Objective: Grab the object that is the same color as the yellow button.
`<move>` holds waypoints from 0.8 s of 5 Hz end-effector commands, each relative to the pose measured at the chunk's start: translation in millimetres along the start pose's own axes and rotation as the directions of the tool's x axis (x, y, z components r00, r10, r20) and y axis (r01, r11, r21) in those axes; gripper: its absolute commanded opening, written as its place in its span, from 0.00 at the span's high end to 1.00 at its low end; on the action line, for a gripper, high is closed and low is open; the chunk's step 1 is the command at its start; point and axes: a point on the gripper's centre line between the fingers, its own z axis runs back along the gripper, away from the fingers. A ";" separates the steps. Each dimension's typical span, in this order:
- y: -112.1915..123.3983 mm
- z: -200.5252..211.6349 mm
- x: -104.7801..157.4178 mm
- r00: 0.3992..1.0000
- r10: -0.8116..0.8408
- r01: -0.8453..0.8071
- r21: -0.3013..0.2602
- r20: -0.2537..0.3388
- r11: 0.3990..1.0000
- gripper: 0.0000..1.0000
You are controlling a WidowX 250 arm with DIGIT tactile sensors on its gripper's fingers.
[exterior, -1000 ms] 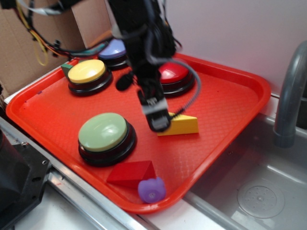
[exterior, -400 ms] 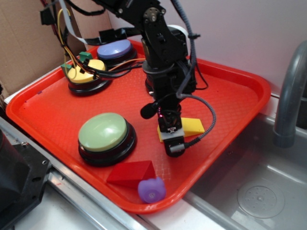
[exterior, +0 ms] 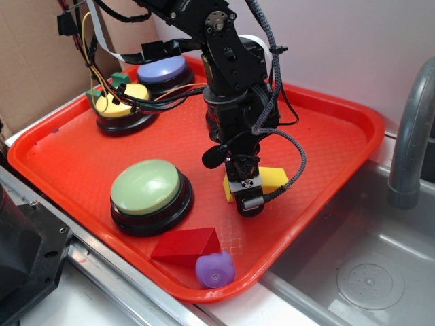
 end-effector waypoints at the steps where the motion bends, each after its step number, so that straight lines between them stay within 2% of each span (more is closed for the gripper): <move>1: 15.6 69.8 -15.4 0.977 0.198 -0.197 -0.014 0.075 0.980 1.00; 2: 35.9 104.1 -38.1 0.941 0.319 -0.317 -0.038 0.108 0.948 1.00; 3: 62.3 134.6 -64.9 0.881 0.453 -0.455 -0.017 0.137 0.890 1.00; 4: 73.6 150.9 -89.5 0.780 0.602 -0.612 0.004 0.171 0.791 1.00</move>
